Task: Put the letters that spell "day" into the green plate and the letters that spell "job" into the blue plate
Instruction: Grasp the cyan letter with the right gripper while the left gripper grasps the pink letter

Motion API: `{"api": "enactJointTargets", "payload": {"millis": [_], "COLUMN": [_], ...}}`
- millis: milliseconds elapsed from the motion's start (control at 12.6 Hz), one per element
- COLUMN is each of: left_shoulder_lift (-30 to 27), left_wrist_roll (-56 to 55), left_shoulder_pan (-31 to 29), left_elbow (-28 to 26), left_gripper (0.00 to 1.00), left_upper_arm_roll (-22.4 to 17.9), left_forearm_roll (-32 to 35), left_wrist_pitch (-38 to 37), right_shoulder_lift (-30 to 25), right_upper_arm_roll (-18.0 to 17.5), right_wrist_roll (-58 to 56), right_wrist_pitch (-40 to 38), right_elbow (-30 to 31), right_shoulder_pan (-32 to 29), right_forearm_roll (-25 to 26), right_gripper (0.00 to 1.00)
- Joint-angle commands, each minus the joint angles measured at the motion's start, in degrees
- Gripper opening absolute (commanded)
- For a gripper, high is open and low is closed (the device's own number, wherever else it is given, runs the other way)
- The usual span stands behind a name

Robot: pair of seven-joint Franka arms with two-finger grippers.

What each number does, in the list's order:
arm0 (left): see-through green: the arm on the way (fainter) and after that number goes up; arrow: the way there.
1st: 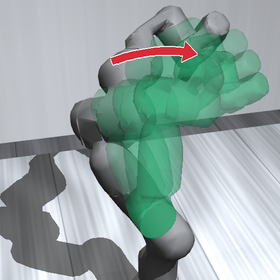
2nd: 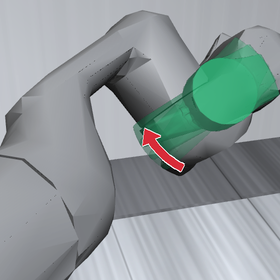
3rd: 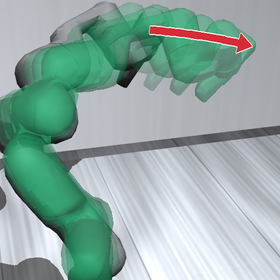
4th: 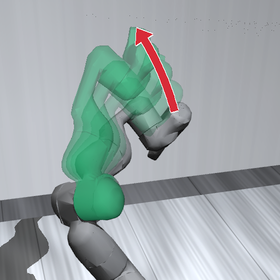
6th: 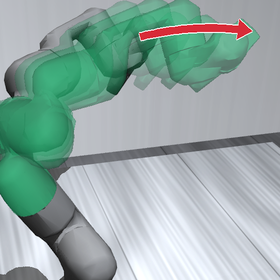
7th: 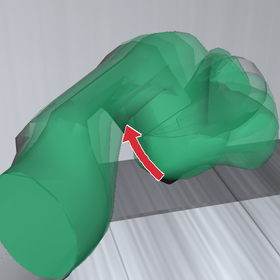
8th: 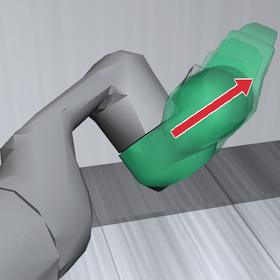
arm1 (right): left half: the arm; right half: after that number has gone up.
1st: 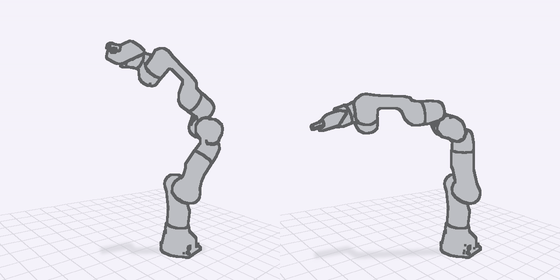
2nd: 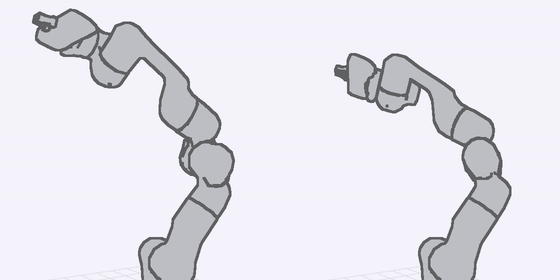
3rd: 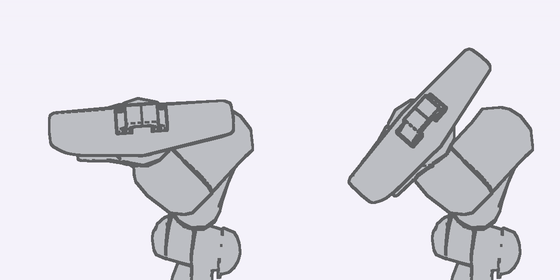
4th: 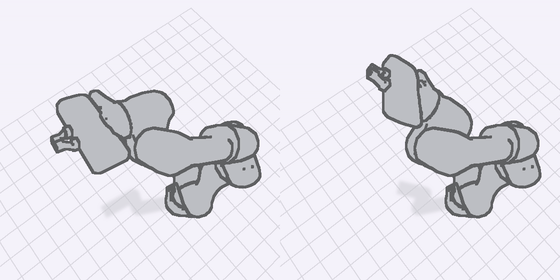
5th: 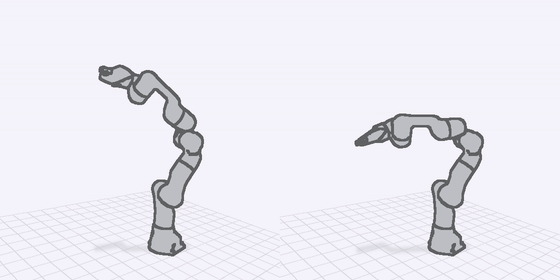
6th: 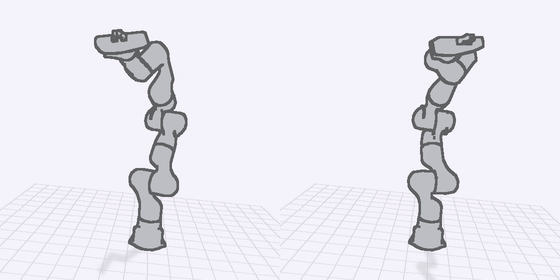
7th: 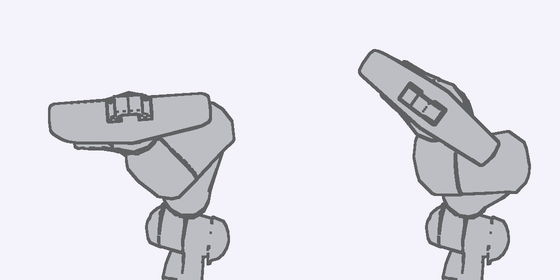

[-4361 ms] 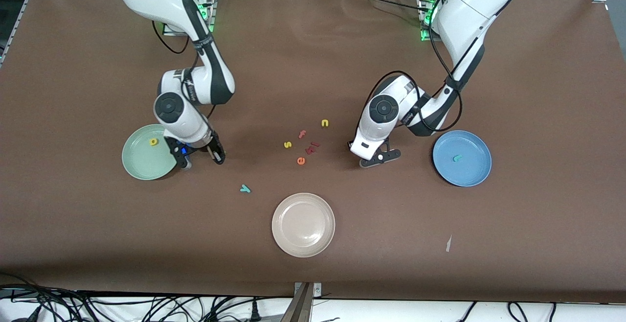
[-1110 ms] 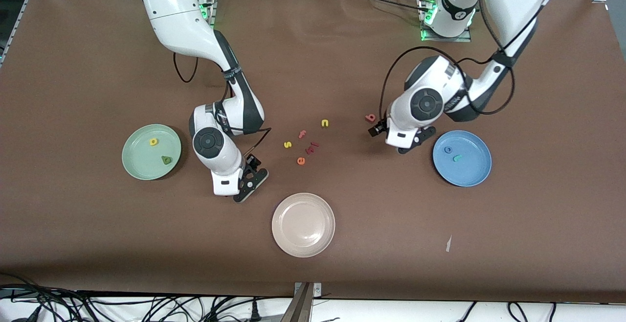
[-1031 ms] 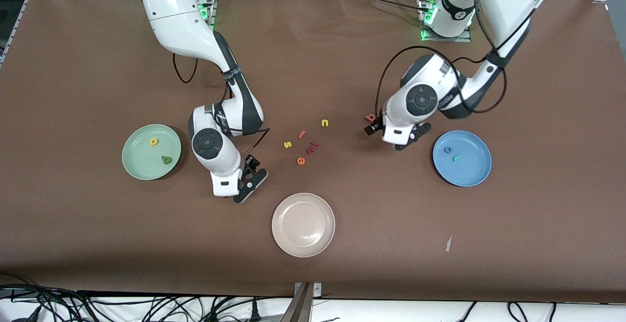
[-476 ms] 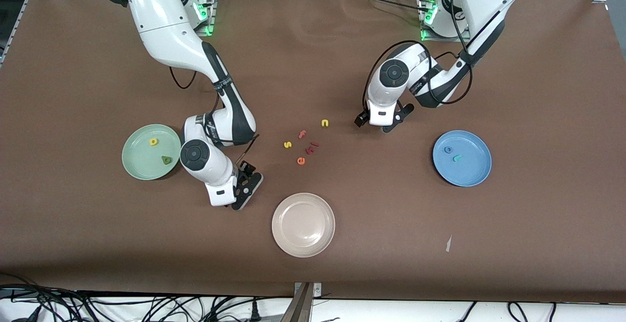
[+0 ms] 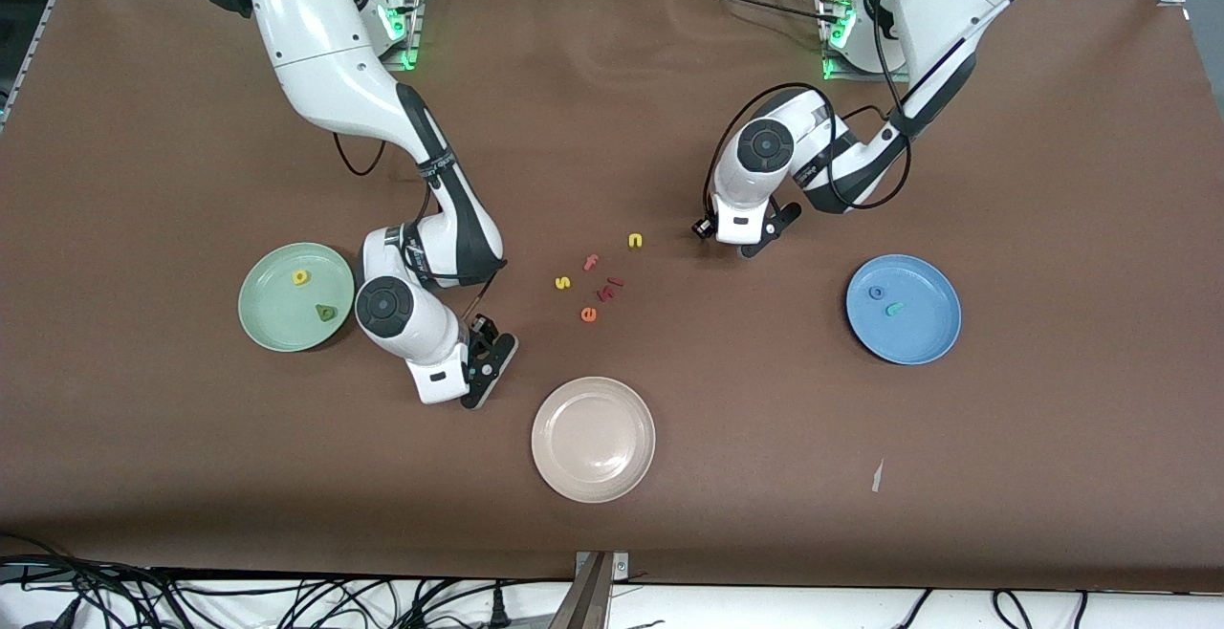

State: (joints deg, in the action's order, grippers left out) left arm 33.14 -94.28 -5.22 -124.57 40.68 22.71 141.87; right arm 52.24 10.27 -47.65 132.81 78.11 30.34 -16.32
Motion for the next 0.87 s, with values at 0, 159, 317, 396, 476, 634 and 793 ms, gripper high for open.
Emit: {"api": "enactJointTargets", "payload": {"millis": [0, 159, 317, 396, 476, 634, 793], "left_shoulder_lift": [0.61, 0.61, 0.52, 0.52, 0.52, 0.61, 0.69], "left_wrist_roll": [-1.87, -1.79, -1.79, -1.79, -1.79, -1.79, -1.79], "left_shoulder_pan": [-0.41, -0.76, -0.85, -0.85, -0.85, -0.85, -1.29], "left_elbow": [-0.15, -0.24, -0.15, -0.15, -0.15, -0.15, -0.24], "left_gripper": [0.5, 0.5, 0.5, 0.5, 0.48, 0.32, 0.14], "left_upper_arm_roll": [-0.07, -0.42, -0.68, -0.68, -0.68, -0.68, -0.95], "left_forearm_roll": [2.43, 2.43, 2.43, 2.43, 2.43, 3.3, 4.88], "left_wrist_pitch": [1.3, 1.22, 1.21, 1.21, 1.3, 1.3, 1.22], "right_shoulder_lift": [1.2, 1.2, 1.02, 0.85, 0.5, -1.08, -4.76], "right_upper_arm_roll": [-0.78, -0.78, -0.69, -0.52, -0.51, -0.43, 0.1], "right_wrist_roll": [-0.96, -0.78, -0.35, 1.14, 2.98, 4.75, 4.75], "right_wrist_pitch": [-1.59, -1.59, -3.86, -8.23, -12.97, -19.32, -25.37], "right_elbow": [-2.09, -2.0, -2.87, -5.14, -7.43, -9.03, -8.07], "right_shoulder_pan": [-0.72, -0.81, -0.81, -1.24, -2.55, -4.32, -6.68], "right_forearm_roll": [0.85, 0.77, 0.5, 0.33, 0.33, 0.24, 0.24], "right_gripper": [0.16, 0.0, 0.0, 0.0, 0.0, 0.0, 0.0]}}
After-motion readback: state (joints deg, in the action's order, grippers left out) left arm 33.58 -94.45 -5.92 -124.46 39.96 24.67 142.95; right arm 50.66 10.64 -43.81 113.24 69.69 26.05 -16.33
